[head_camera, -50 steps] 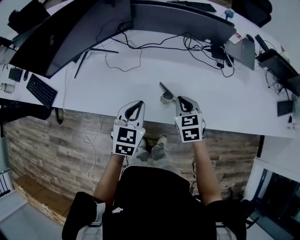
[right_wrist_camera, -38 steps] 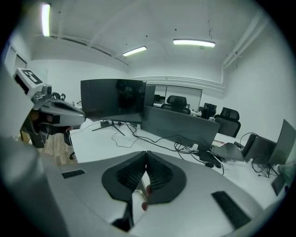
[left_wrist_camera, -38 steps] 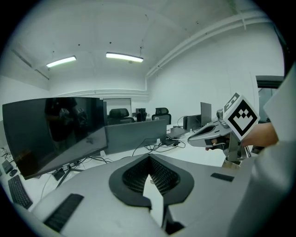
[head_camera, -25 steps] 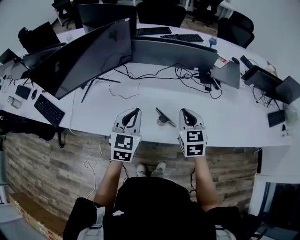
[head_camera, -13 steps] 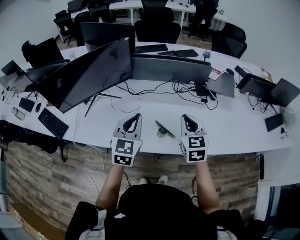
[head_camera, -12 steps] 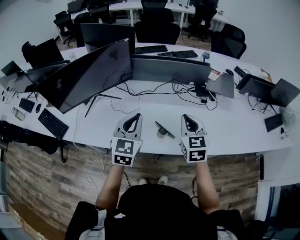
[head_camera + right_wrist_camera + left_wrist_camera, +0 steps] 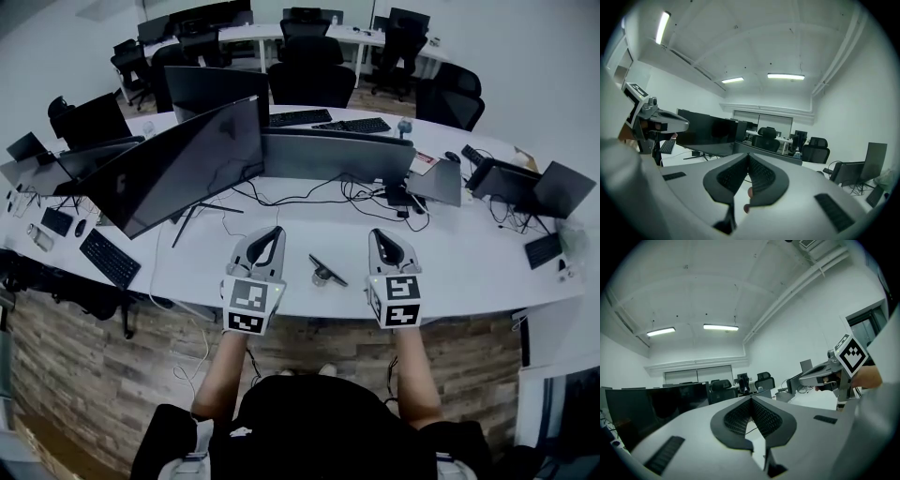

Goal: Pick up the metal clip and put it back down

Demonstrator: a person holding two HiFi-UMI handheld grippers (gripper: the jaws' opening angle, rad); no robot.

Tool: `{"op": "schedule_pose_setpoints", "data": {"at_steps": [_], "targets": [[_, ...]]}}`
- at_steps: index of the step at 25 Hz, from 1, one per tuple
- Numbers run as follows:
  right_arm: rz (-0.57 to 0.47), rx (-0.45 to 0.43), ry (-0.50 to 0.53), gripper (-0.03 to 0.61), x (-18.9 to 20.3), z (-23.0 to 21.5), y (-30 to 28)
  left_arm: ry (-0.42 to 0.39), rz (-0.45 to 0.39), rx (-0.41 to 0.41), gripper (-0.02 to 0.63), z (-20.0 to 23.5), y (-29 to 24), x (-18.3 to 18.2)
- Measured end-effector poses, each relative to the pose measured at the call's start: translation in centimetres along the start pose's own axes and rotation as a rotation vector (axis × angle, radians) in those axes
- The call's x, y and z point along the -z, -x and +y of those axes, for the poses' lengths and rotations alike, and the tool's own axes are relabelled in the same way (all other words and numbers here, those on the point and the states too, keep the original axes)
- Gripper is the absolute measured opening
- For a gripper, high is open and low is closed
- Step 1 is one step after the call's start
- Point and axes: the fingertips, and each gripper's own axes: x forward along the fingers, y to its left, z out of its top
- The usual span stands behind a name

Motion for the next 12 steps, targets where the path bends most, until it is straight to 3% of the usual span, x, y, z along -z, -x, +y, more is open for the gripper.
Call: {"op": "schedule_pose_setpoints", "data": {"at_steps": [12], "targets": [[-0.023, 0.006, -0.006, 0.025, -0.9, -0.3, 1.1, 0.003, -0.03, 0.0, 0.009, -0.5, 0.4, -1.4]]}}
